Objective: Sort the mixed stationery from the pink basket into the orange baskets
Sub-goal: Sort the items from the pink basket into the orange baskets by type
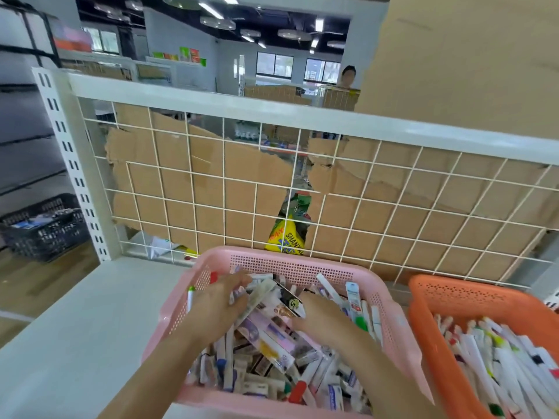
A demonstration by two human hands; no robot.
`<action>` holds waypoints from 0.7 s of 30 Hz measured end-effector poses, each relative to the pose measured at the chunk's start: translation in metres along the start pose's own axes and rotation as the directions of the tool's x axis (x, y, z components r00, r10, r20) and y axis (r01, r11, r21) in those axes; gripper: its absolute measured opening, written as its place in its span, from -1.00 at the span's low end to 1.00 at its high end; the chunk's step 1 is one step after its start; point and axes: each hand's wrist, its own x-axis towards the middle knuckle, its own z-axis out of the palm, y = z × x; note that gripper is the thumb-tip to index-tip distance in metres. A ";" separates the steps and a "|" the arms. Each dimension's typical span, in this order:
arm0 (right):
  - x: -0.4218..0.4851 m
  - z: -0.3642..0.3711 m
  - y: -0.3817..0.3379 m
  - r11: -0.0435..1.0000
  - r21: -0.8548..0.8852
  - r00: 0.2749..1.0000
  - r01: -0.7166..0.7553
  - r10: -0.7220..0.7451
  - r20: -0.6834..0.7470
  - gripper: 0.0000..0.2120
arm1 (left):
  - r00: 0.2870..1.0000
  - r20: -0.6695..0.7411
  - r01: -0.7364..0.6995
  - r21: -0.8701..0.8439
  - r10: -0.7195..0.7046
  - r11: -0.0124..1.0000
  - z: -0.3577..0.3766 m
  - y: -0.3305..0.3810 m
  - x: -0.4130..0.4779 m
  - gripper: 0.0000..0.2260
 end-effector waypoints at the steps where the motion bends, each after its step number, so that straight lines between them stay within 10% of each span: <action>1: -0.001 -0.001 0.003 1.000 -0.012 1.000 -0.014 0.014 -0.003 -0.79 | 1.000 -0.004 -0.016 -0.006 0.016 1.000 0.000 0.000 0.000 -0.71; 10: -0.017 -0.010 0.040 0.970 0.236 0.985 -0.061 0.097 -0.143 -0.62 | 0.993 0.009 -0.115 -0.036 0.115 0.993 -0.002 0.004 -0.002 -0.69; 17: -0.030 -0.004 0.061 0.923 0.386 0.946 -0.001 0.125 -0.297 -0.70 | 0.839 0.467 -0.320 0.012 0.278 0.947 0.001 0.016 -0.004 -0.44; 21: -0.035 0.002 0.065 0.898 0.437 0.928 0.054 0.116 -0.354 -0.65 | 0.821 0.470 -0.464 0.217 0.325 0.859 0.009 0.010 0.002 -0.56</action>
